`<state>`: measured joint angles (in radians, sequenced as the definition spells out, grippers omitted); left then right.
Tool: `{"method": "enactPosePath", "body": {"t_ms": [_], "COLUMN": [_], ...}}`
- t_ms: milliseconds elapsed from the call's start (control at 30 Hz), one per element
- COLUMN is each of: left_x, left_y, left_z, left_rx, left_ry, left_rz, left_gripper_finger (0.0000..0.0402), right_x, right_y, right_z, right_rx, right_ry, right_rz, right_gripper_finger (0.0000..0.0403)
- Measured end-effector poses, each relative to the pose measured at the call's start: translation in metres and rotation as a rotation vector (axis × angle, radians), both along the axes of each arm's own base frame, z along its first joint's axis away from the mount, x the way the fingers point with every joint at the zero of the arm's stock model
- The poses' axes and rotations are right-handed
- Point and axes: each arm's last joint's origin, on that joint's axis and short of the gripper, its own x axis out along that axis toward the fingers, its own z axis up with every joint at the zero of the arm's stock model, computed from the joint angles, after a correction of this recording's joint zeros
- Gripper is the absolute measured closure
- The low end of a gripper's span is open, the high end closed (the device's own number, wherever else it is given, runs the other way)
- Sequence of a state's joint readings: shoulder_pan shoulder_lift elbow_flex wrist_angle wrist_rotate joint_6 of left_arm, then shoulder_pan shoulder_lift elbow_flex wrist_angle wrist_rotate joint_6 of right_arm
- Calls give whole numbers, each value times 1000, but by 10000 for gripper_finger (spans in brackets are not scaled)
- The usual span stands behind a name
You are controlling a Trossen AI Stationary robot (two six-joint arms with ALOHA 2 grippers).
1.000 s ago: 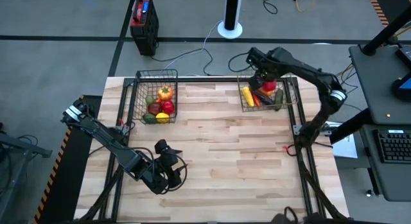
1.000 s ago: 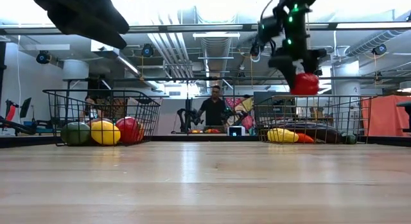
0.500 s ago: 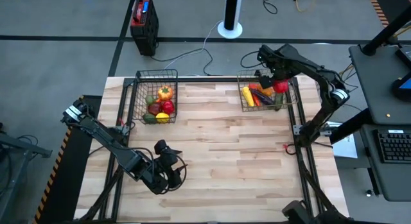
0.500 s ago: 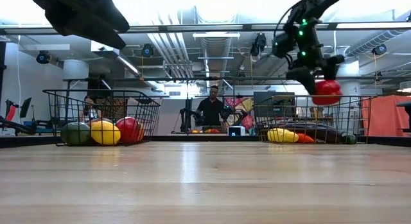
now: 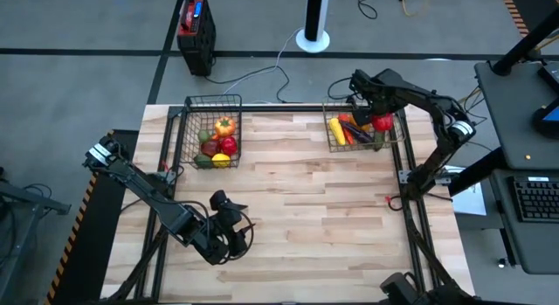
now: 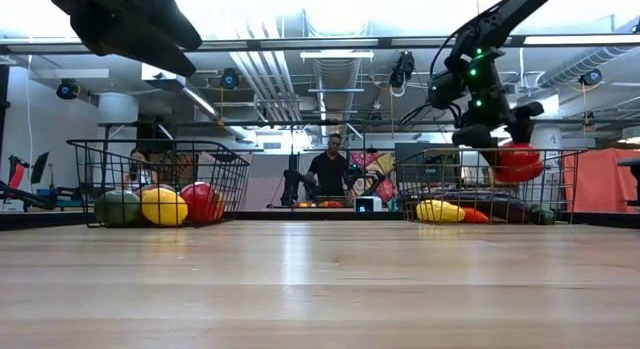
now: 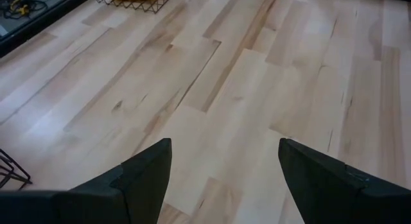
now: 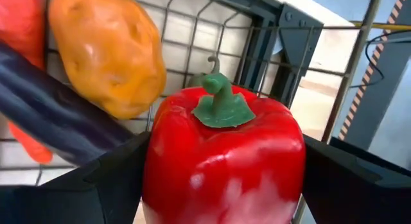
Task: Sort produce into baskets
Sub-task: Put the red bell pepper into the right wire basket
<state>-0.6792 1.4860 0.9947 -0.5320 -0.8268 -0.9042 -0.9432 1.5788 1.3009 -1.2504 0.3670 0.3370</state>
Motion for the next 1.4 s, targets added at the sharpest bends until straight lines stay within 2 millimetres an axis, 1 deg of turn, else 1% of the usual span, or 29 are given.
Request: {"method": "enactPosePath", "body": {"t_ms": [200,467,733,900,1133,1400], "left_x": [0,0,0,0,0,0], "left_y": [0,0,0,1,1,1], "left_z": [0,0,0,0,0,0], "left_rx": [6,11,14,29,37,37], "left_ry": [-1,2,3,-2,-6,-6], "left_rz": [0,-3,-4,-1,2,1], "left_gripper_finger": [133,133,133,133,133,133], "right_x": [1,1,-1,-1,2,3], "right_y": [-1,-1,2,2,1,0], "right_z": [-3,-4,-12,-13,-14,-14], "right_rx": [-11,-15,12,16,43,37], "right_ry": [-7,-12,7,5,-78,-83], "right_rz": [-3,0,16,26,38,45], "right_gripper_finger": [67,51,49,49,48,48]}}
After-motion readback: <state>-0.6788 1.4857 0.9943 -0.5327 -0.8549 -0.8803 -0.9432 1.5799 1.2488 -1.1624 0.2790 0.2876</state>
